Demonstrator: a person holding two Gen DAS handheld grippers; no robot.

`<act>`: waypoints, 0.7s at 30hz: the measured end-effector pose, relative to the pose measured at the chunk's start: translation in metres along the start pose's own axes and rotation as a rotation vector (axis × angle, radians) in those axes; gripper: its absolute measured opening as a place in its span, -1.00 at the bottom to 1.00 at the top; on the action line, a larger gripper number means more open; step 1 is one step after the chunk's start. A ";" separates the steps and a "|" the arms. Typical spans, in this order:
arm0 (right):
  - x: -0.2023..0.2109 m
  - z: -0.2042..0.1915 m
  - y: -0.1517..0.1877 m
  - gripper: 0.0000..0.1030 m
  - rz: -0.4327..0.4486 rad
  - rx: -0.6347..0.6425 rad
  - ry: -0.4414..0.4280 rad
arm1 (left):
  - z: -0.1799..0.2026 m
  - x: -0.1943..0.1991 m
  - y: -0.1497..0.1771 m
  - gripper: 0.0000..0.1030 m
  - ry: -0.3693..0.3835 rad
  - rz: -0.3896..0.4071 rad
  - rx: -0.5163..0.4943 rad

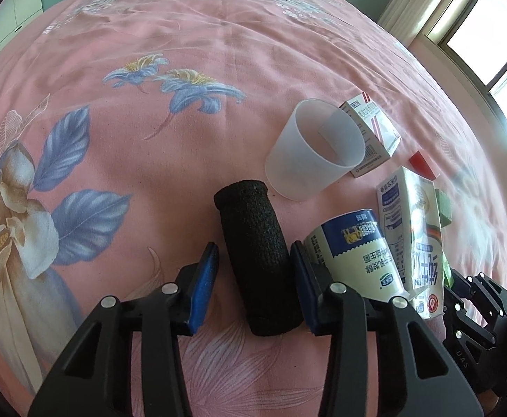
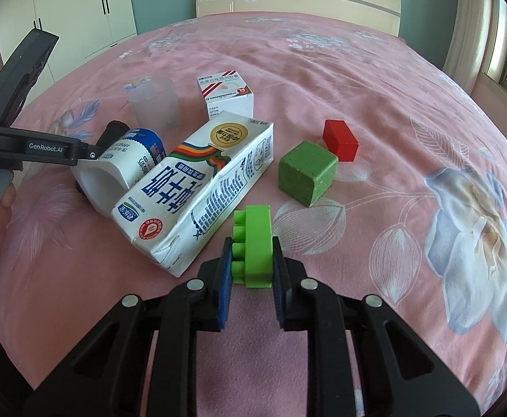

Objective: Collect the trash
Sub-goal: 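Grasp the black foam tube with left tool while right tool grasps green brick, then carry the black tube and green brick with both tools to the trash bin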

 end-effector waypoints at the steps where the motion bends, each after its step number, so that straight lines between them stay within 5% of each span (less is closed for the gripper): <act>1: 0.001 0.001 0.000 -0.59 0.002 -0.003 0.000 | 0.001 0.000 0.000 -0.22 0.004 -0.002 0.000; 21: 0.032 0.000 0.004 -0.59 0.041 0.003 -0.003 | -0.004 0.029 0.020 -0.29 -0.023 0.006 -0.020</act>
Point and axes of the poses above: each gripper's, at about its wrist camera, not at the fingertips, and x roughly against the way its jaws point, z to its right, y to its underside, the point moved 3 cm from there along -x, roughly the way its jaws point, and after that the axes turned 5 degrees about x, right-handed, at the moved point
